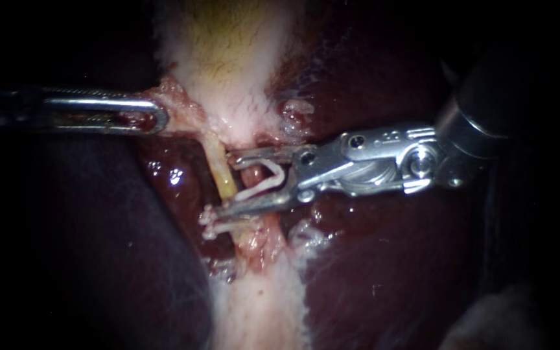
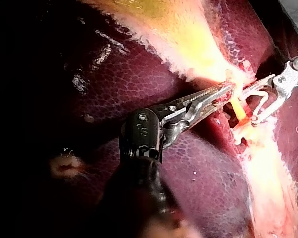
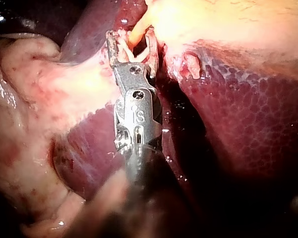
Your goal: Clipping third clip left tube
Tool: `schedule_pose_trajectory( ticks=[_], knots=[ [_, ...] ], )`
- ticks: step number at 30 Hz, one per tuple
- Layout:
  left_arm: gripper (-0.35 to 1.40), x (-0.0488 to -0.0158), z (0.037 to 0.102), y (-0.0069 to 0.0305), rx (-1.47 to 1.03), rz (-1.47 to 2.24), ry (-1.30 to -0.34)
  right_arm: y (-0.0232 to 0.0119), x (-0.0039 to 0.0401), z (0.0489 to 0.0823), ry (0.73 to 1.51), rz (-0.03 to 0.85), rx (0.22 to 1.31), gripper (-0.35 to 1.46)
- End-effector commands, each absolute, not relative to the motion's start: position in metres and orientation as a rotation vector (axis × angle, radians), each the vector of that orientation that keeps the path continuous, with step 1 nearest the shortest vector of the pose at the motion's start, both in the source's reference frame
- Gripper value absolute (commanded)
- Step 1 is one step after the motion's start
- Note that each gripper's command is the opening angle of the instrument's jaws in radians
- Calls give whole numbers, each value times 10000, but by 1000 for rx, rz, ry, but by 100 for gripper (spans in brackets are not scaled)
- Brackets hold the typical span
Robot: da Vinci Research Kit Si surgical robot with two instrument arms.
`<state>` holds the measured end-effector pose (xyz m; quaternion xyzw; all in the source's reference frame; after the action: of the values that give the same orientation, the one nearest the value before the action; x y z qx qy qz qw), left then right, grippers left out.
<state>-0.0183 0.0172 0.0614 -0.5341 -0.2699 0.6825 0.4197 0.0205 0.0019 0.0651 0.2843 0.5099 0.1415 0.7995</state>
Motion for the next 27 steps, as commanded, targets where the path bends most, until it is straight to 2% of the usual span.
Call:
schedule_pose_trajectory(
  ticks=[1,9,17,27],
  knots=[
    [-35,-183,614,172,-1338,1711,-676,21,206,654,1094,304,609,50],
    [-35,-183,614,172,-1338,1711,-676,30,219,661,1089,311,605,50],
    [-35,-184,614,173,-1341,1716,-673,31,242,654,1169,317,620,50],
    [-35,-181,613,176,-1345,1720,-673,34,246,627,1272,321,646,50]
  ],
)
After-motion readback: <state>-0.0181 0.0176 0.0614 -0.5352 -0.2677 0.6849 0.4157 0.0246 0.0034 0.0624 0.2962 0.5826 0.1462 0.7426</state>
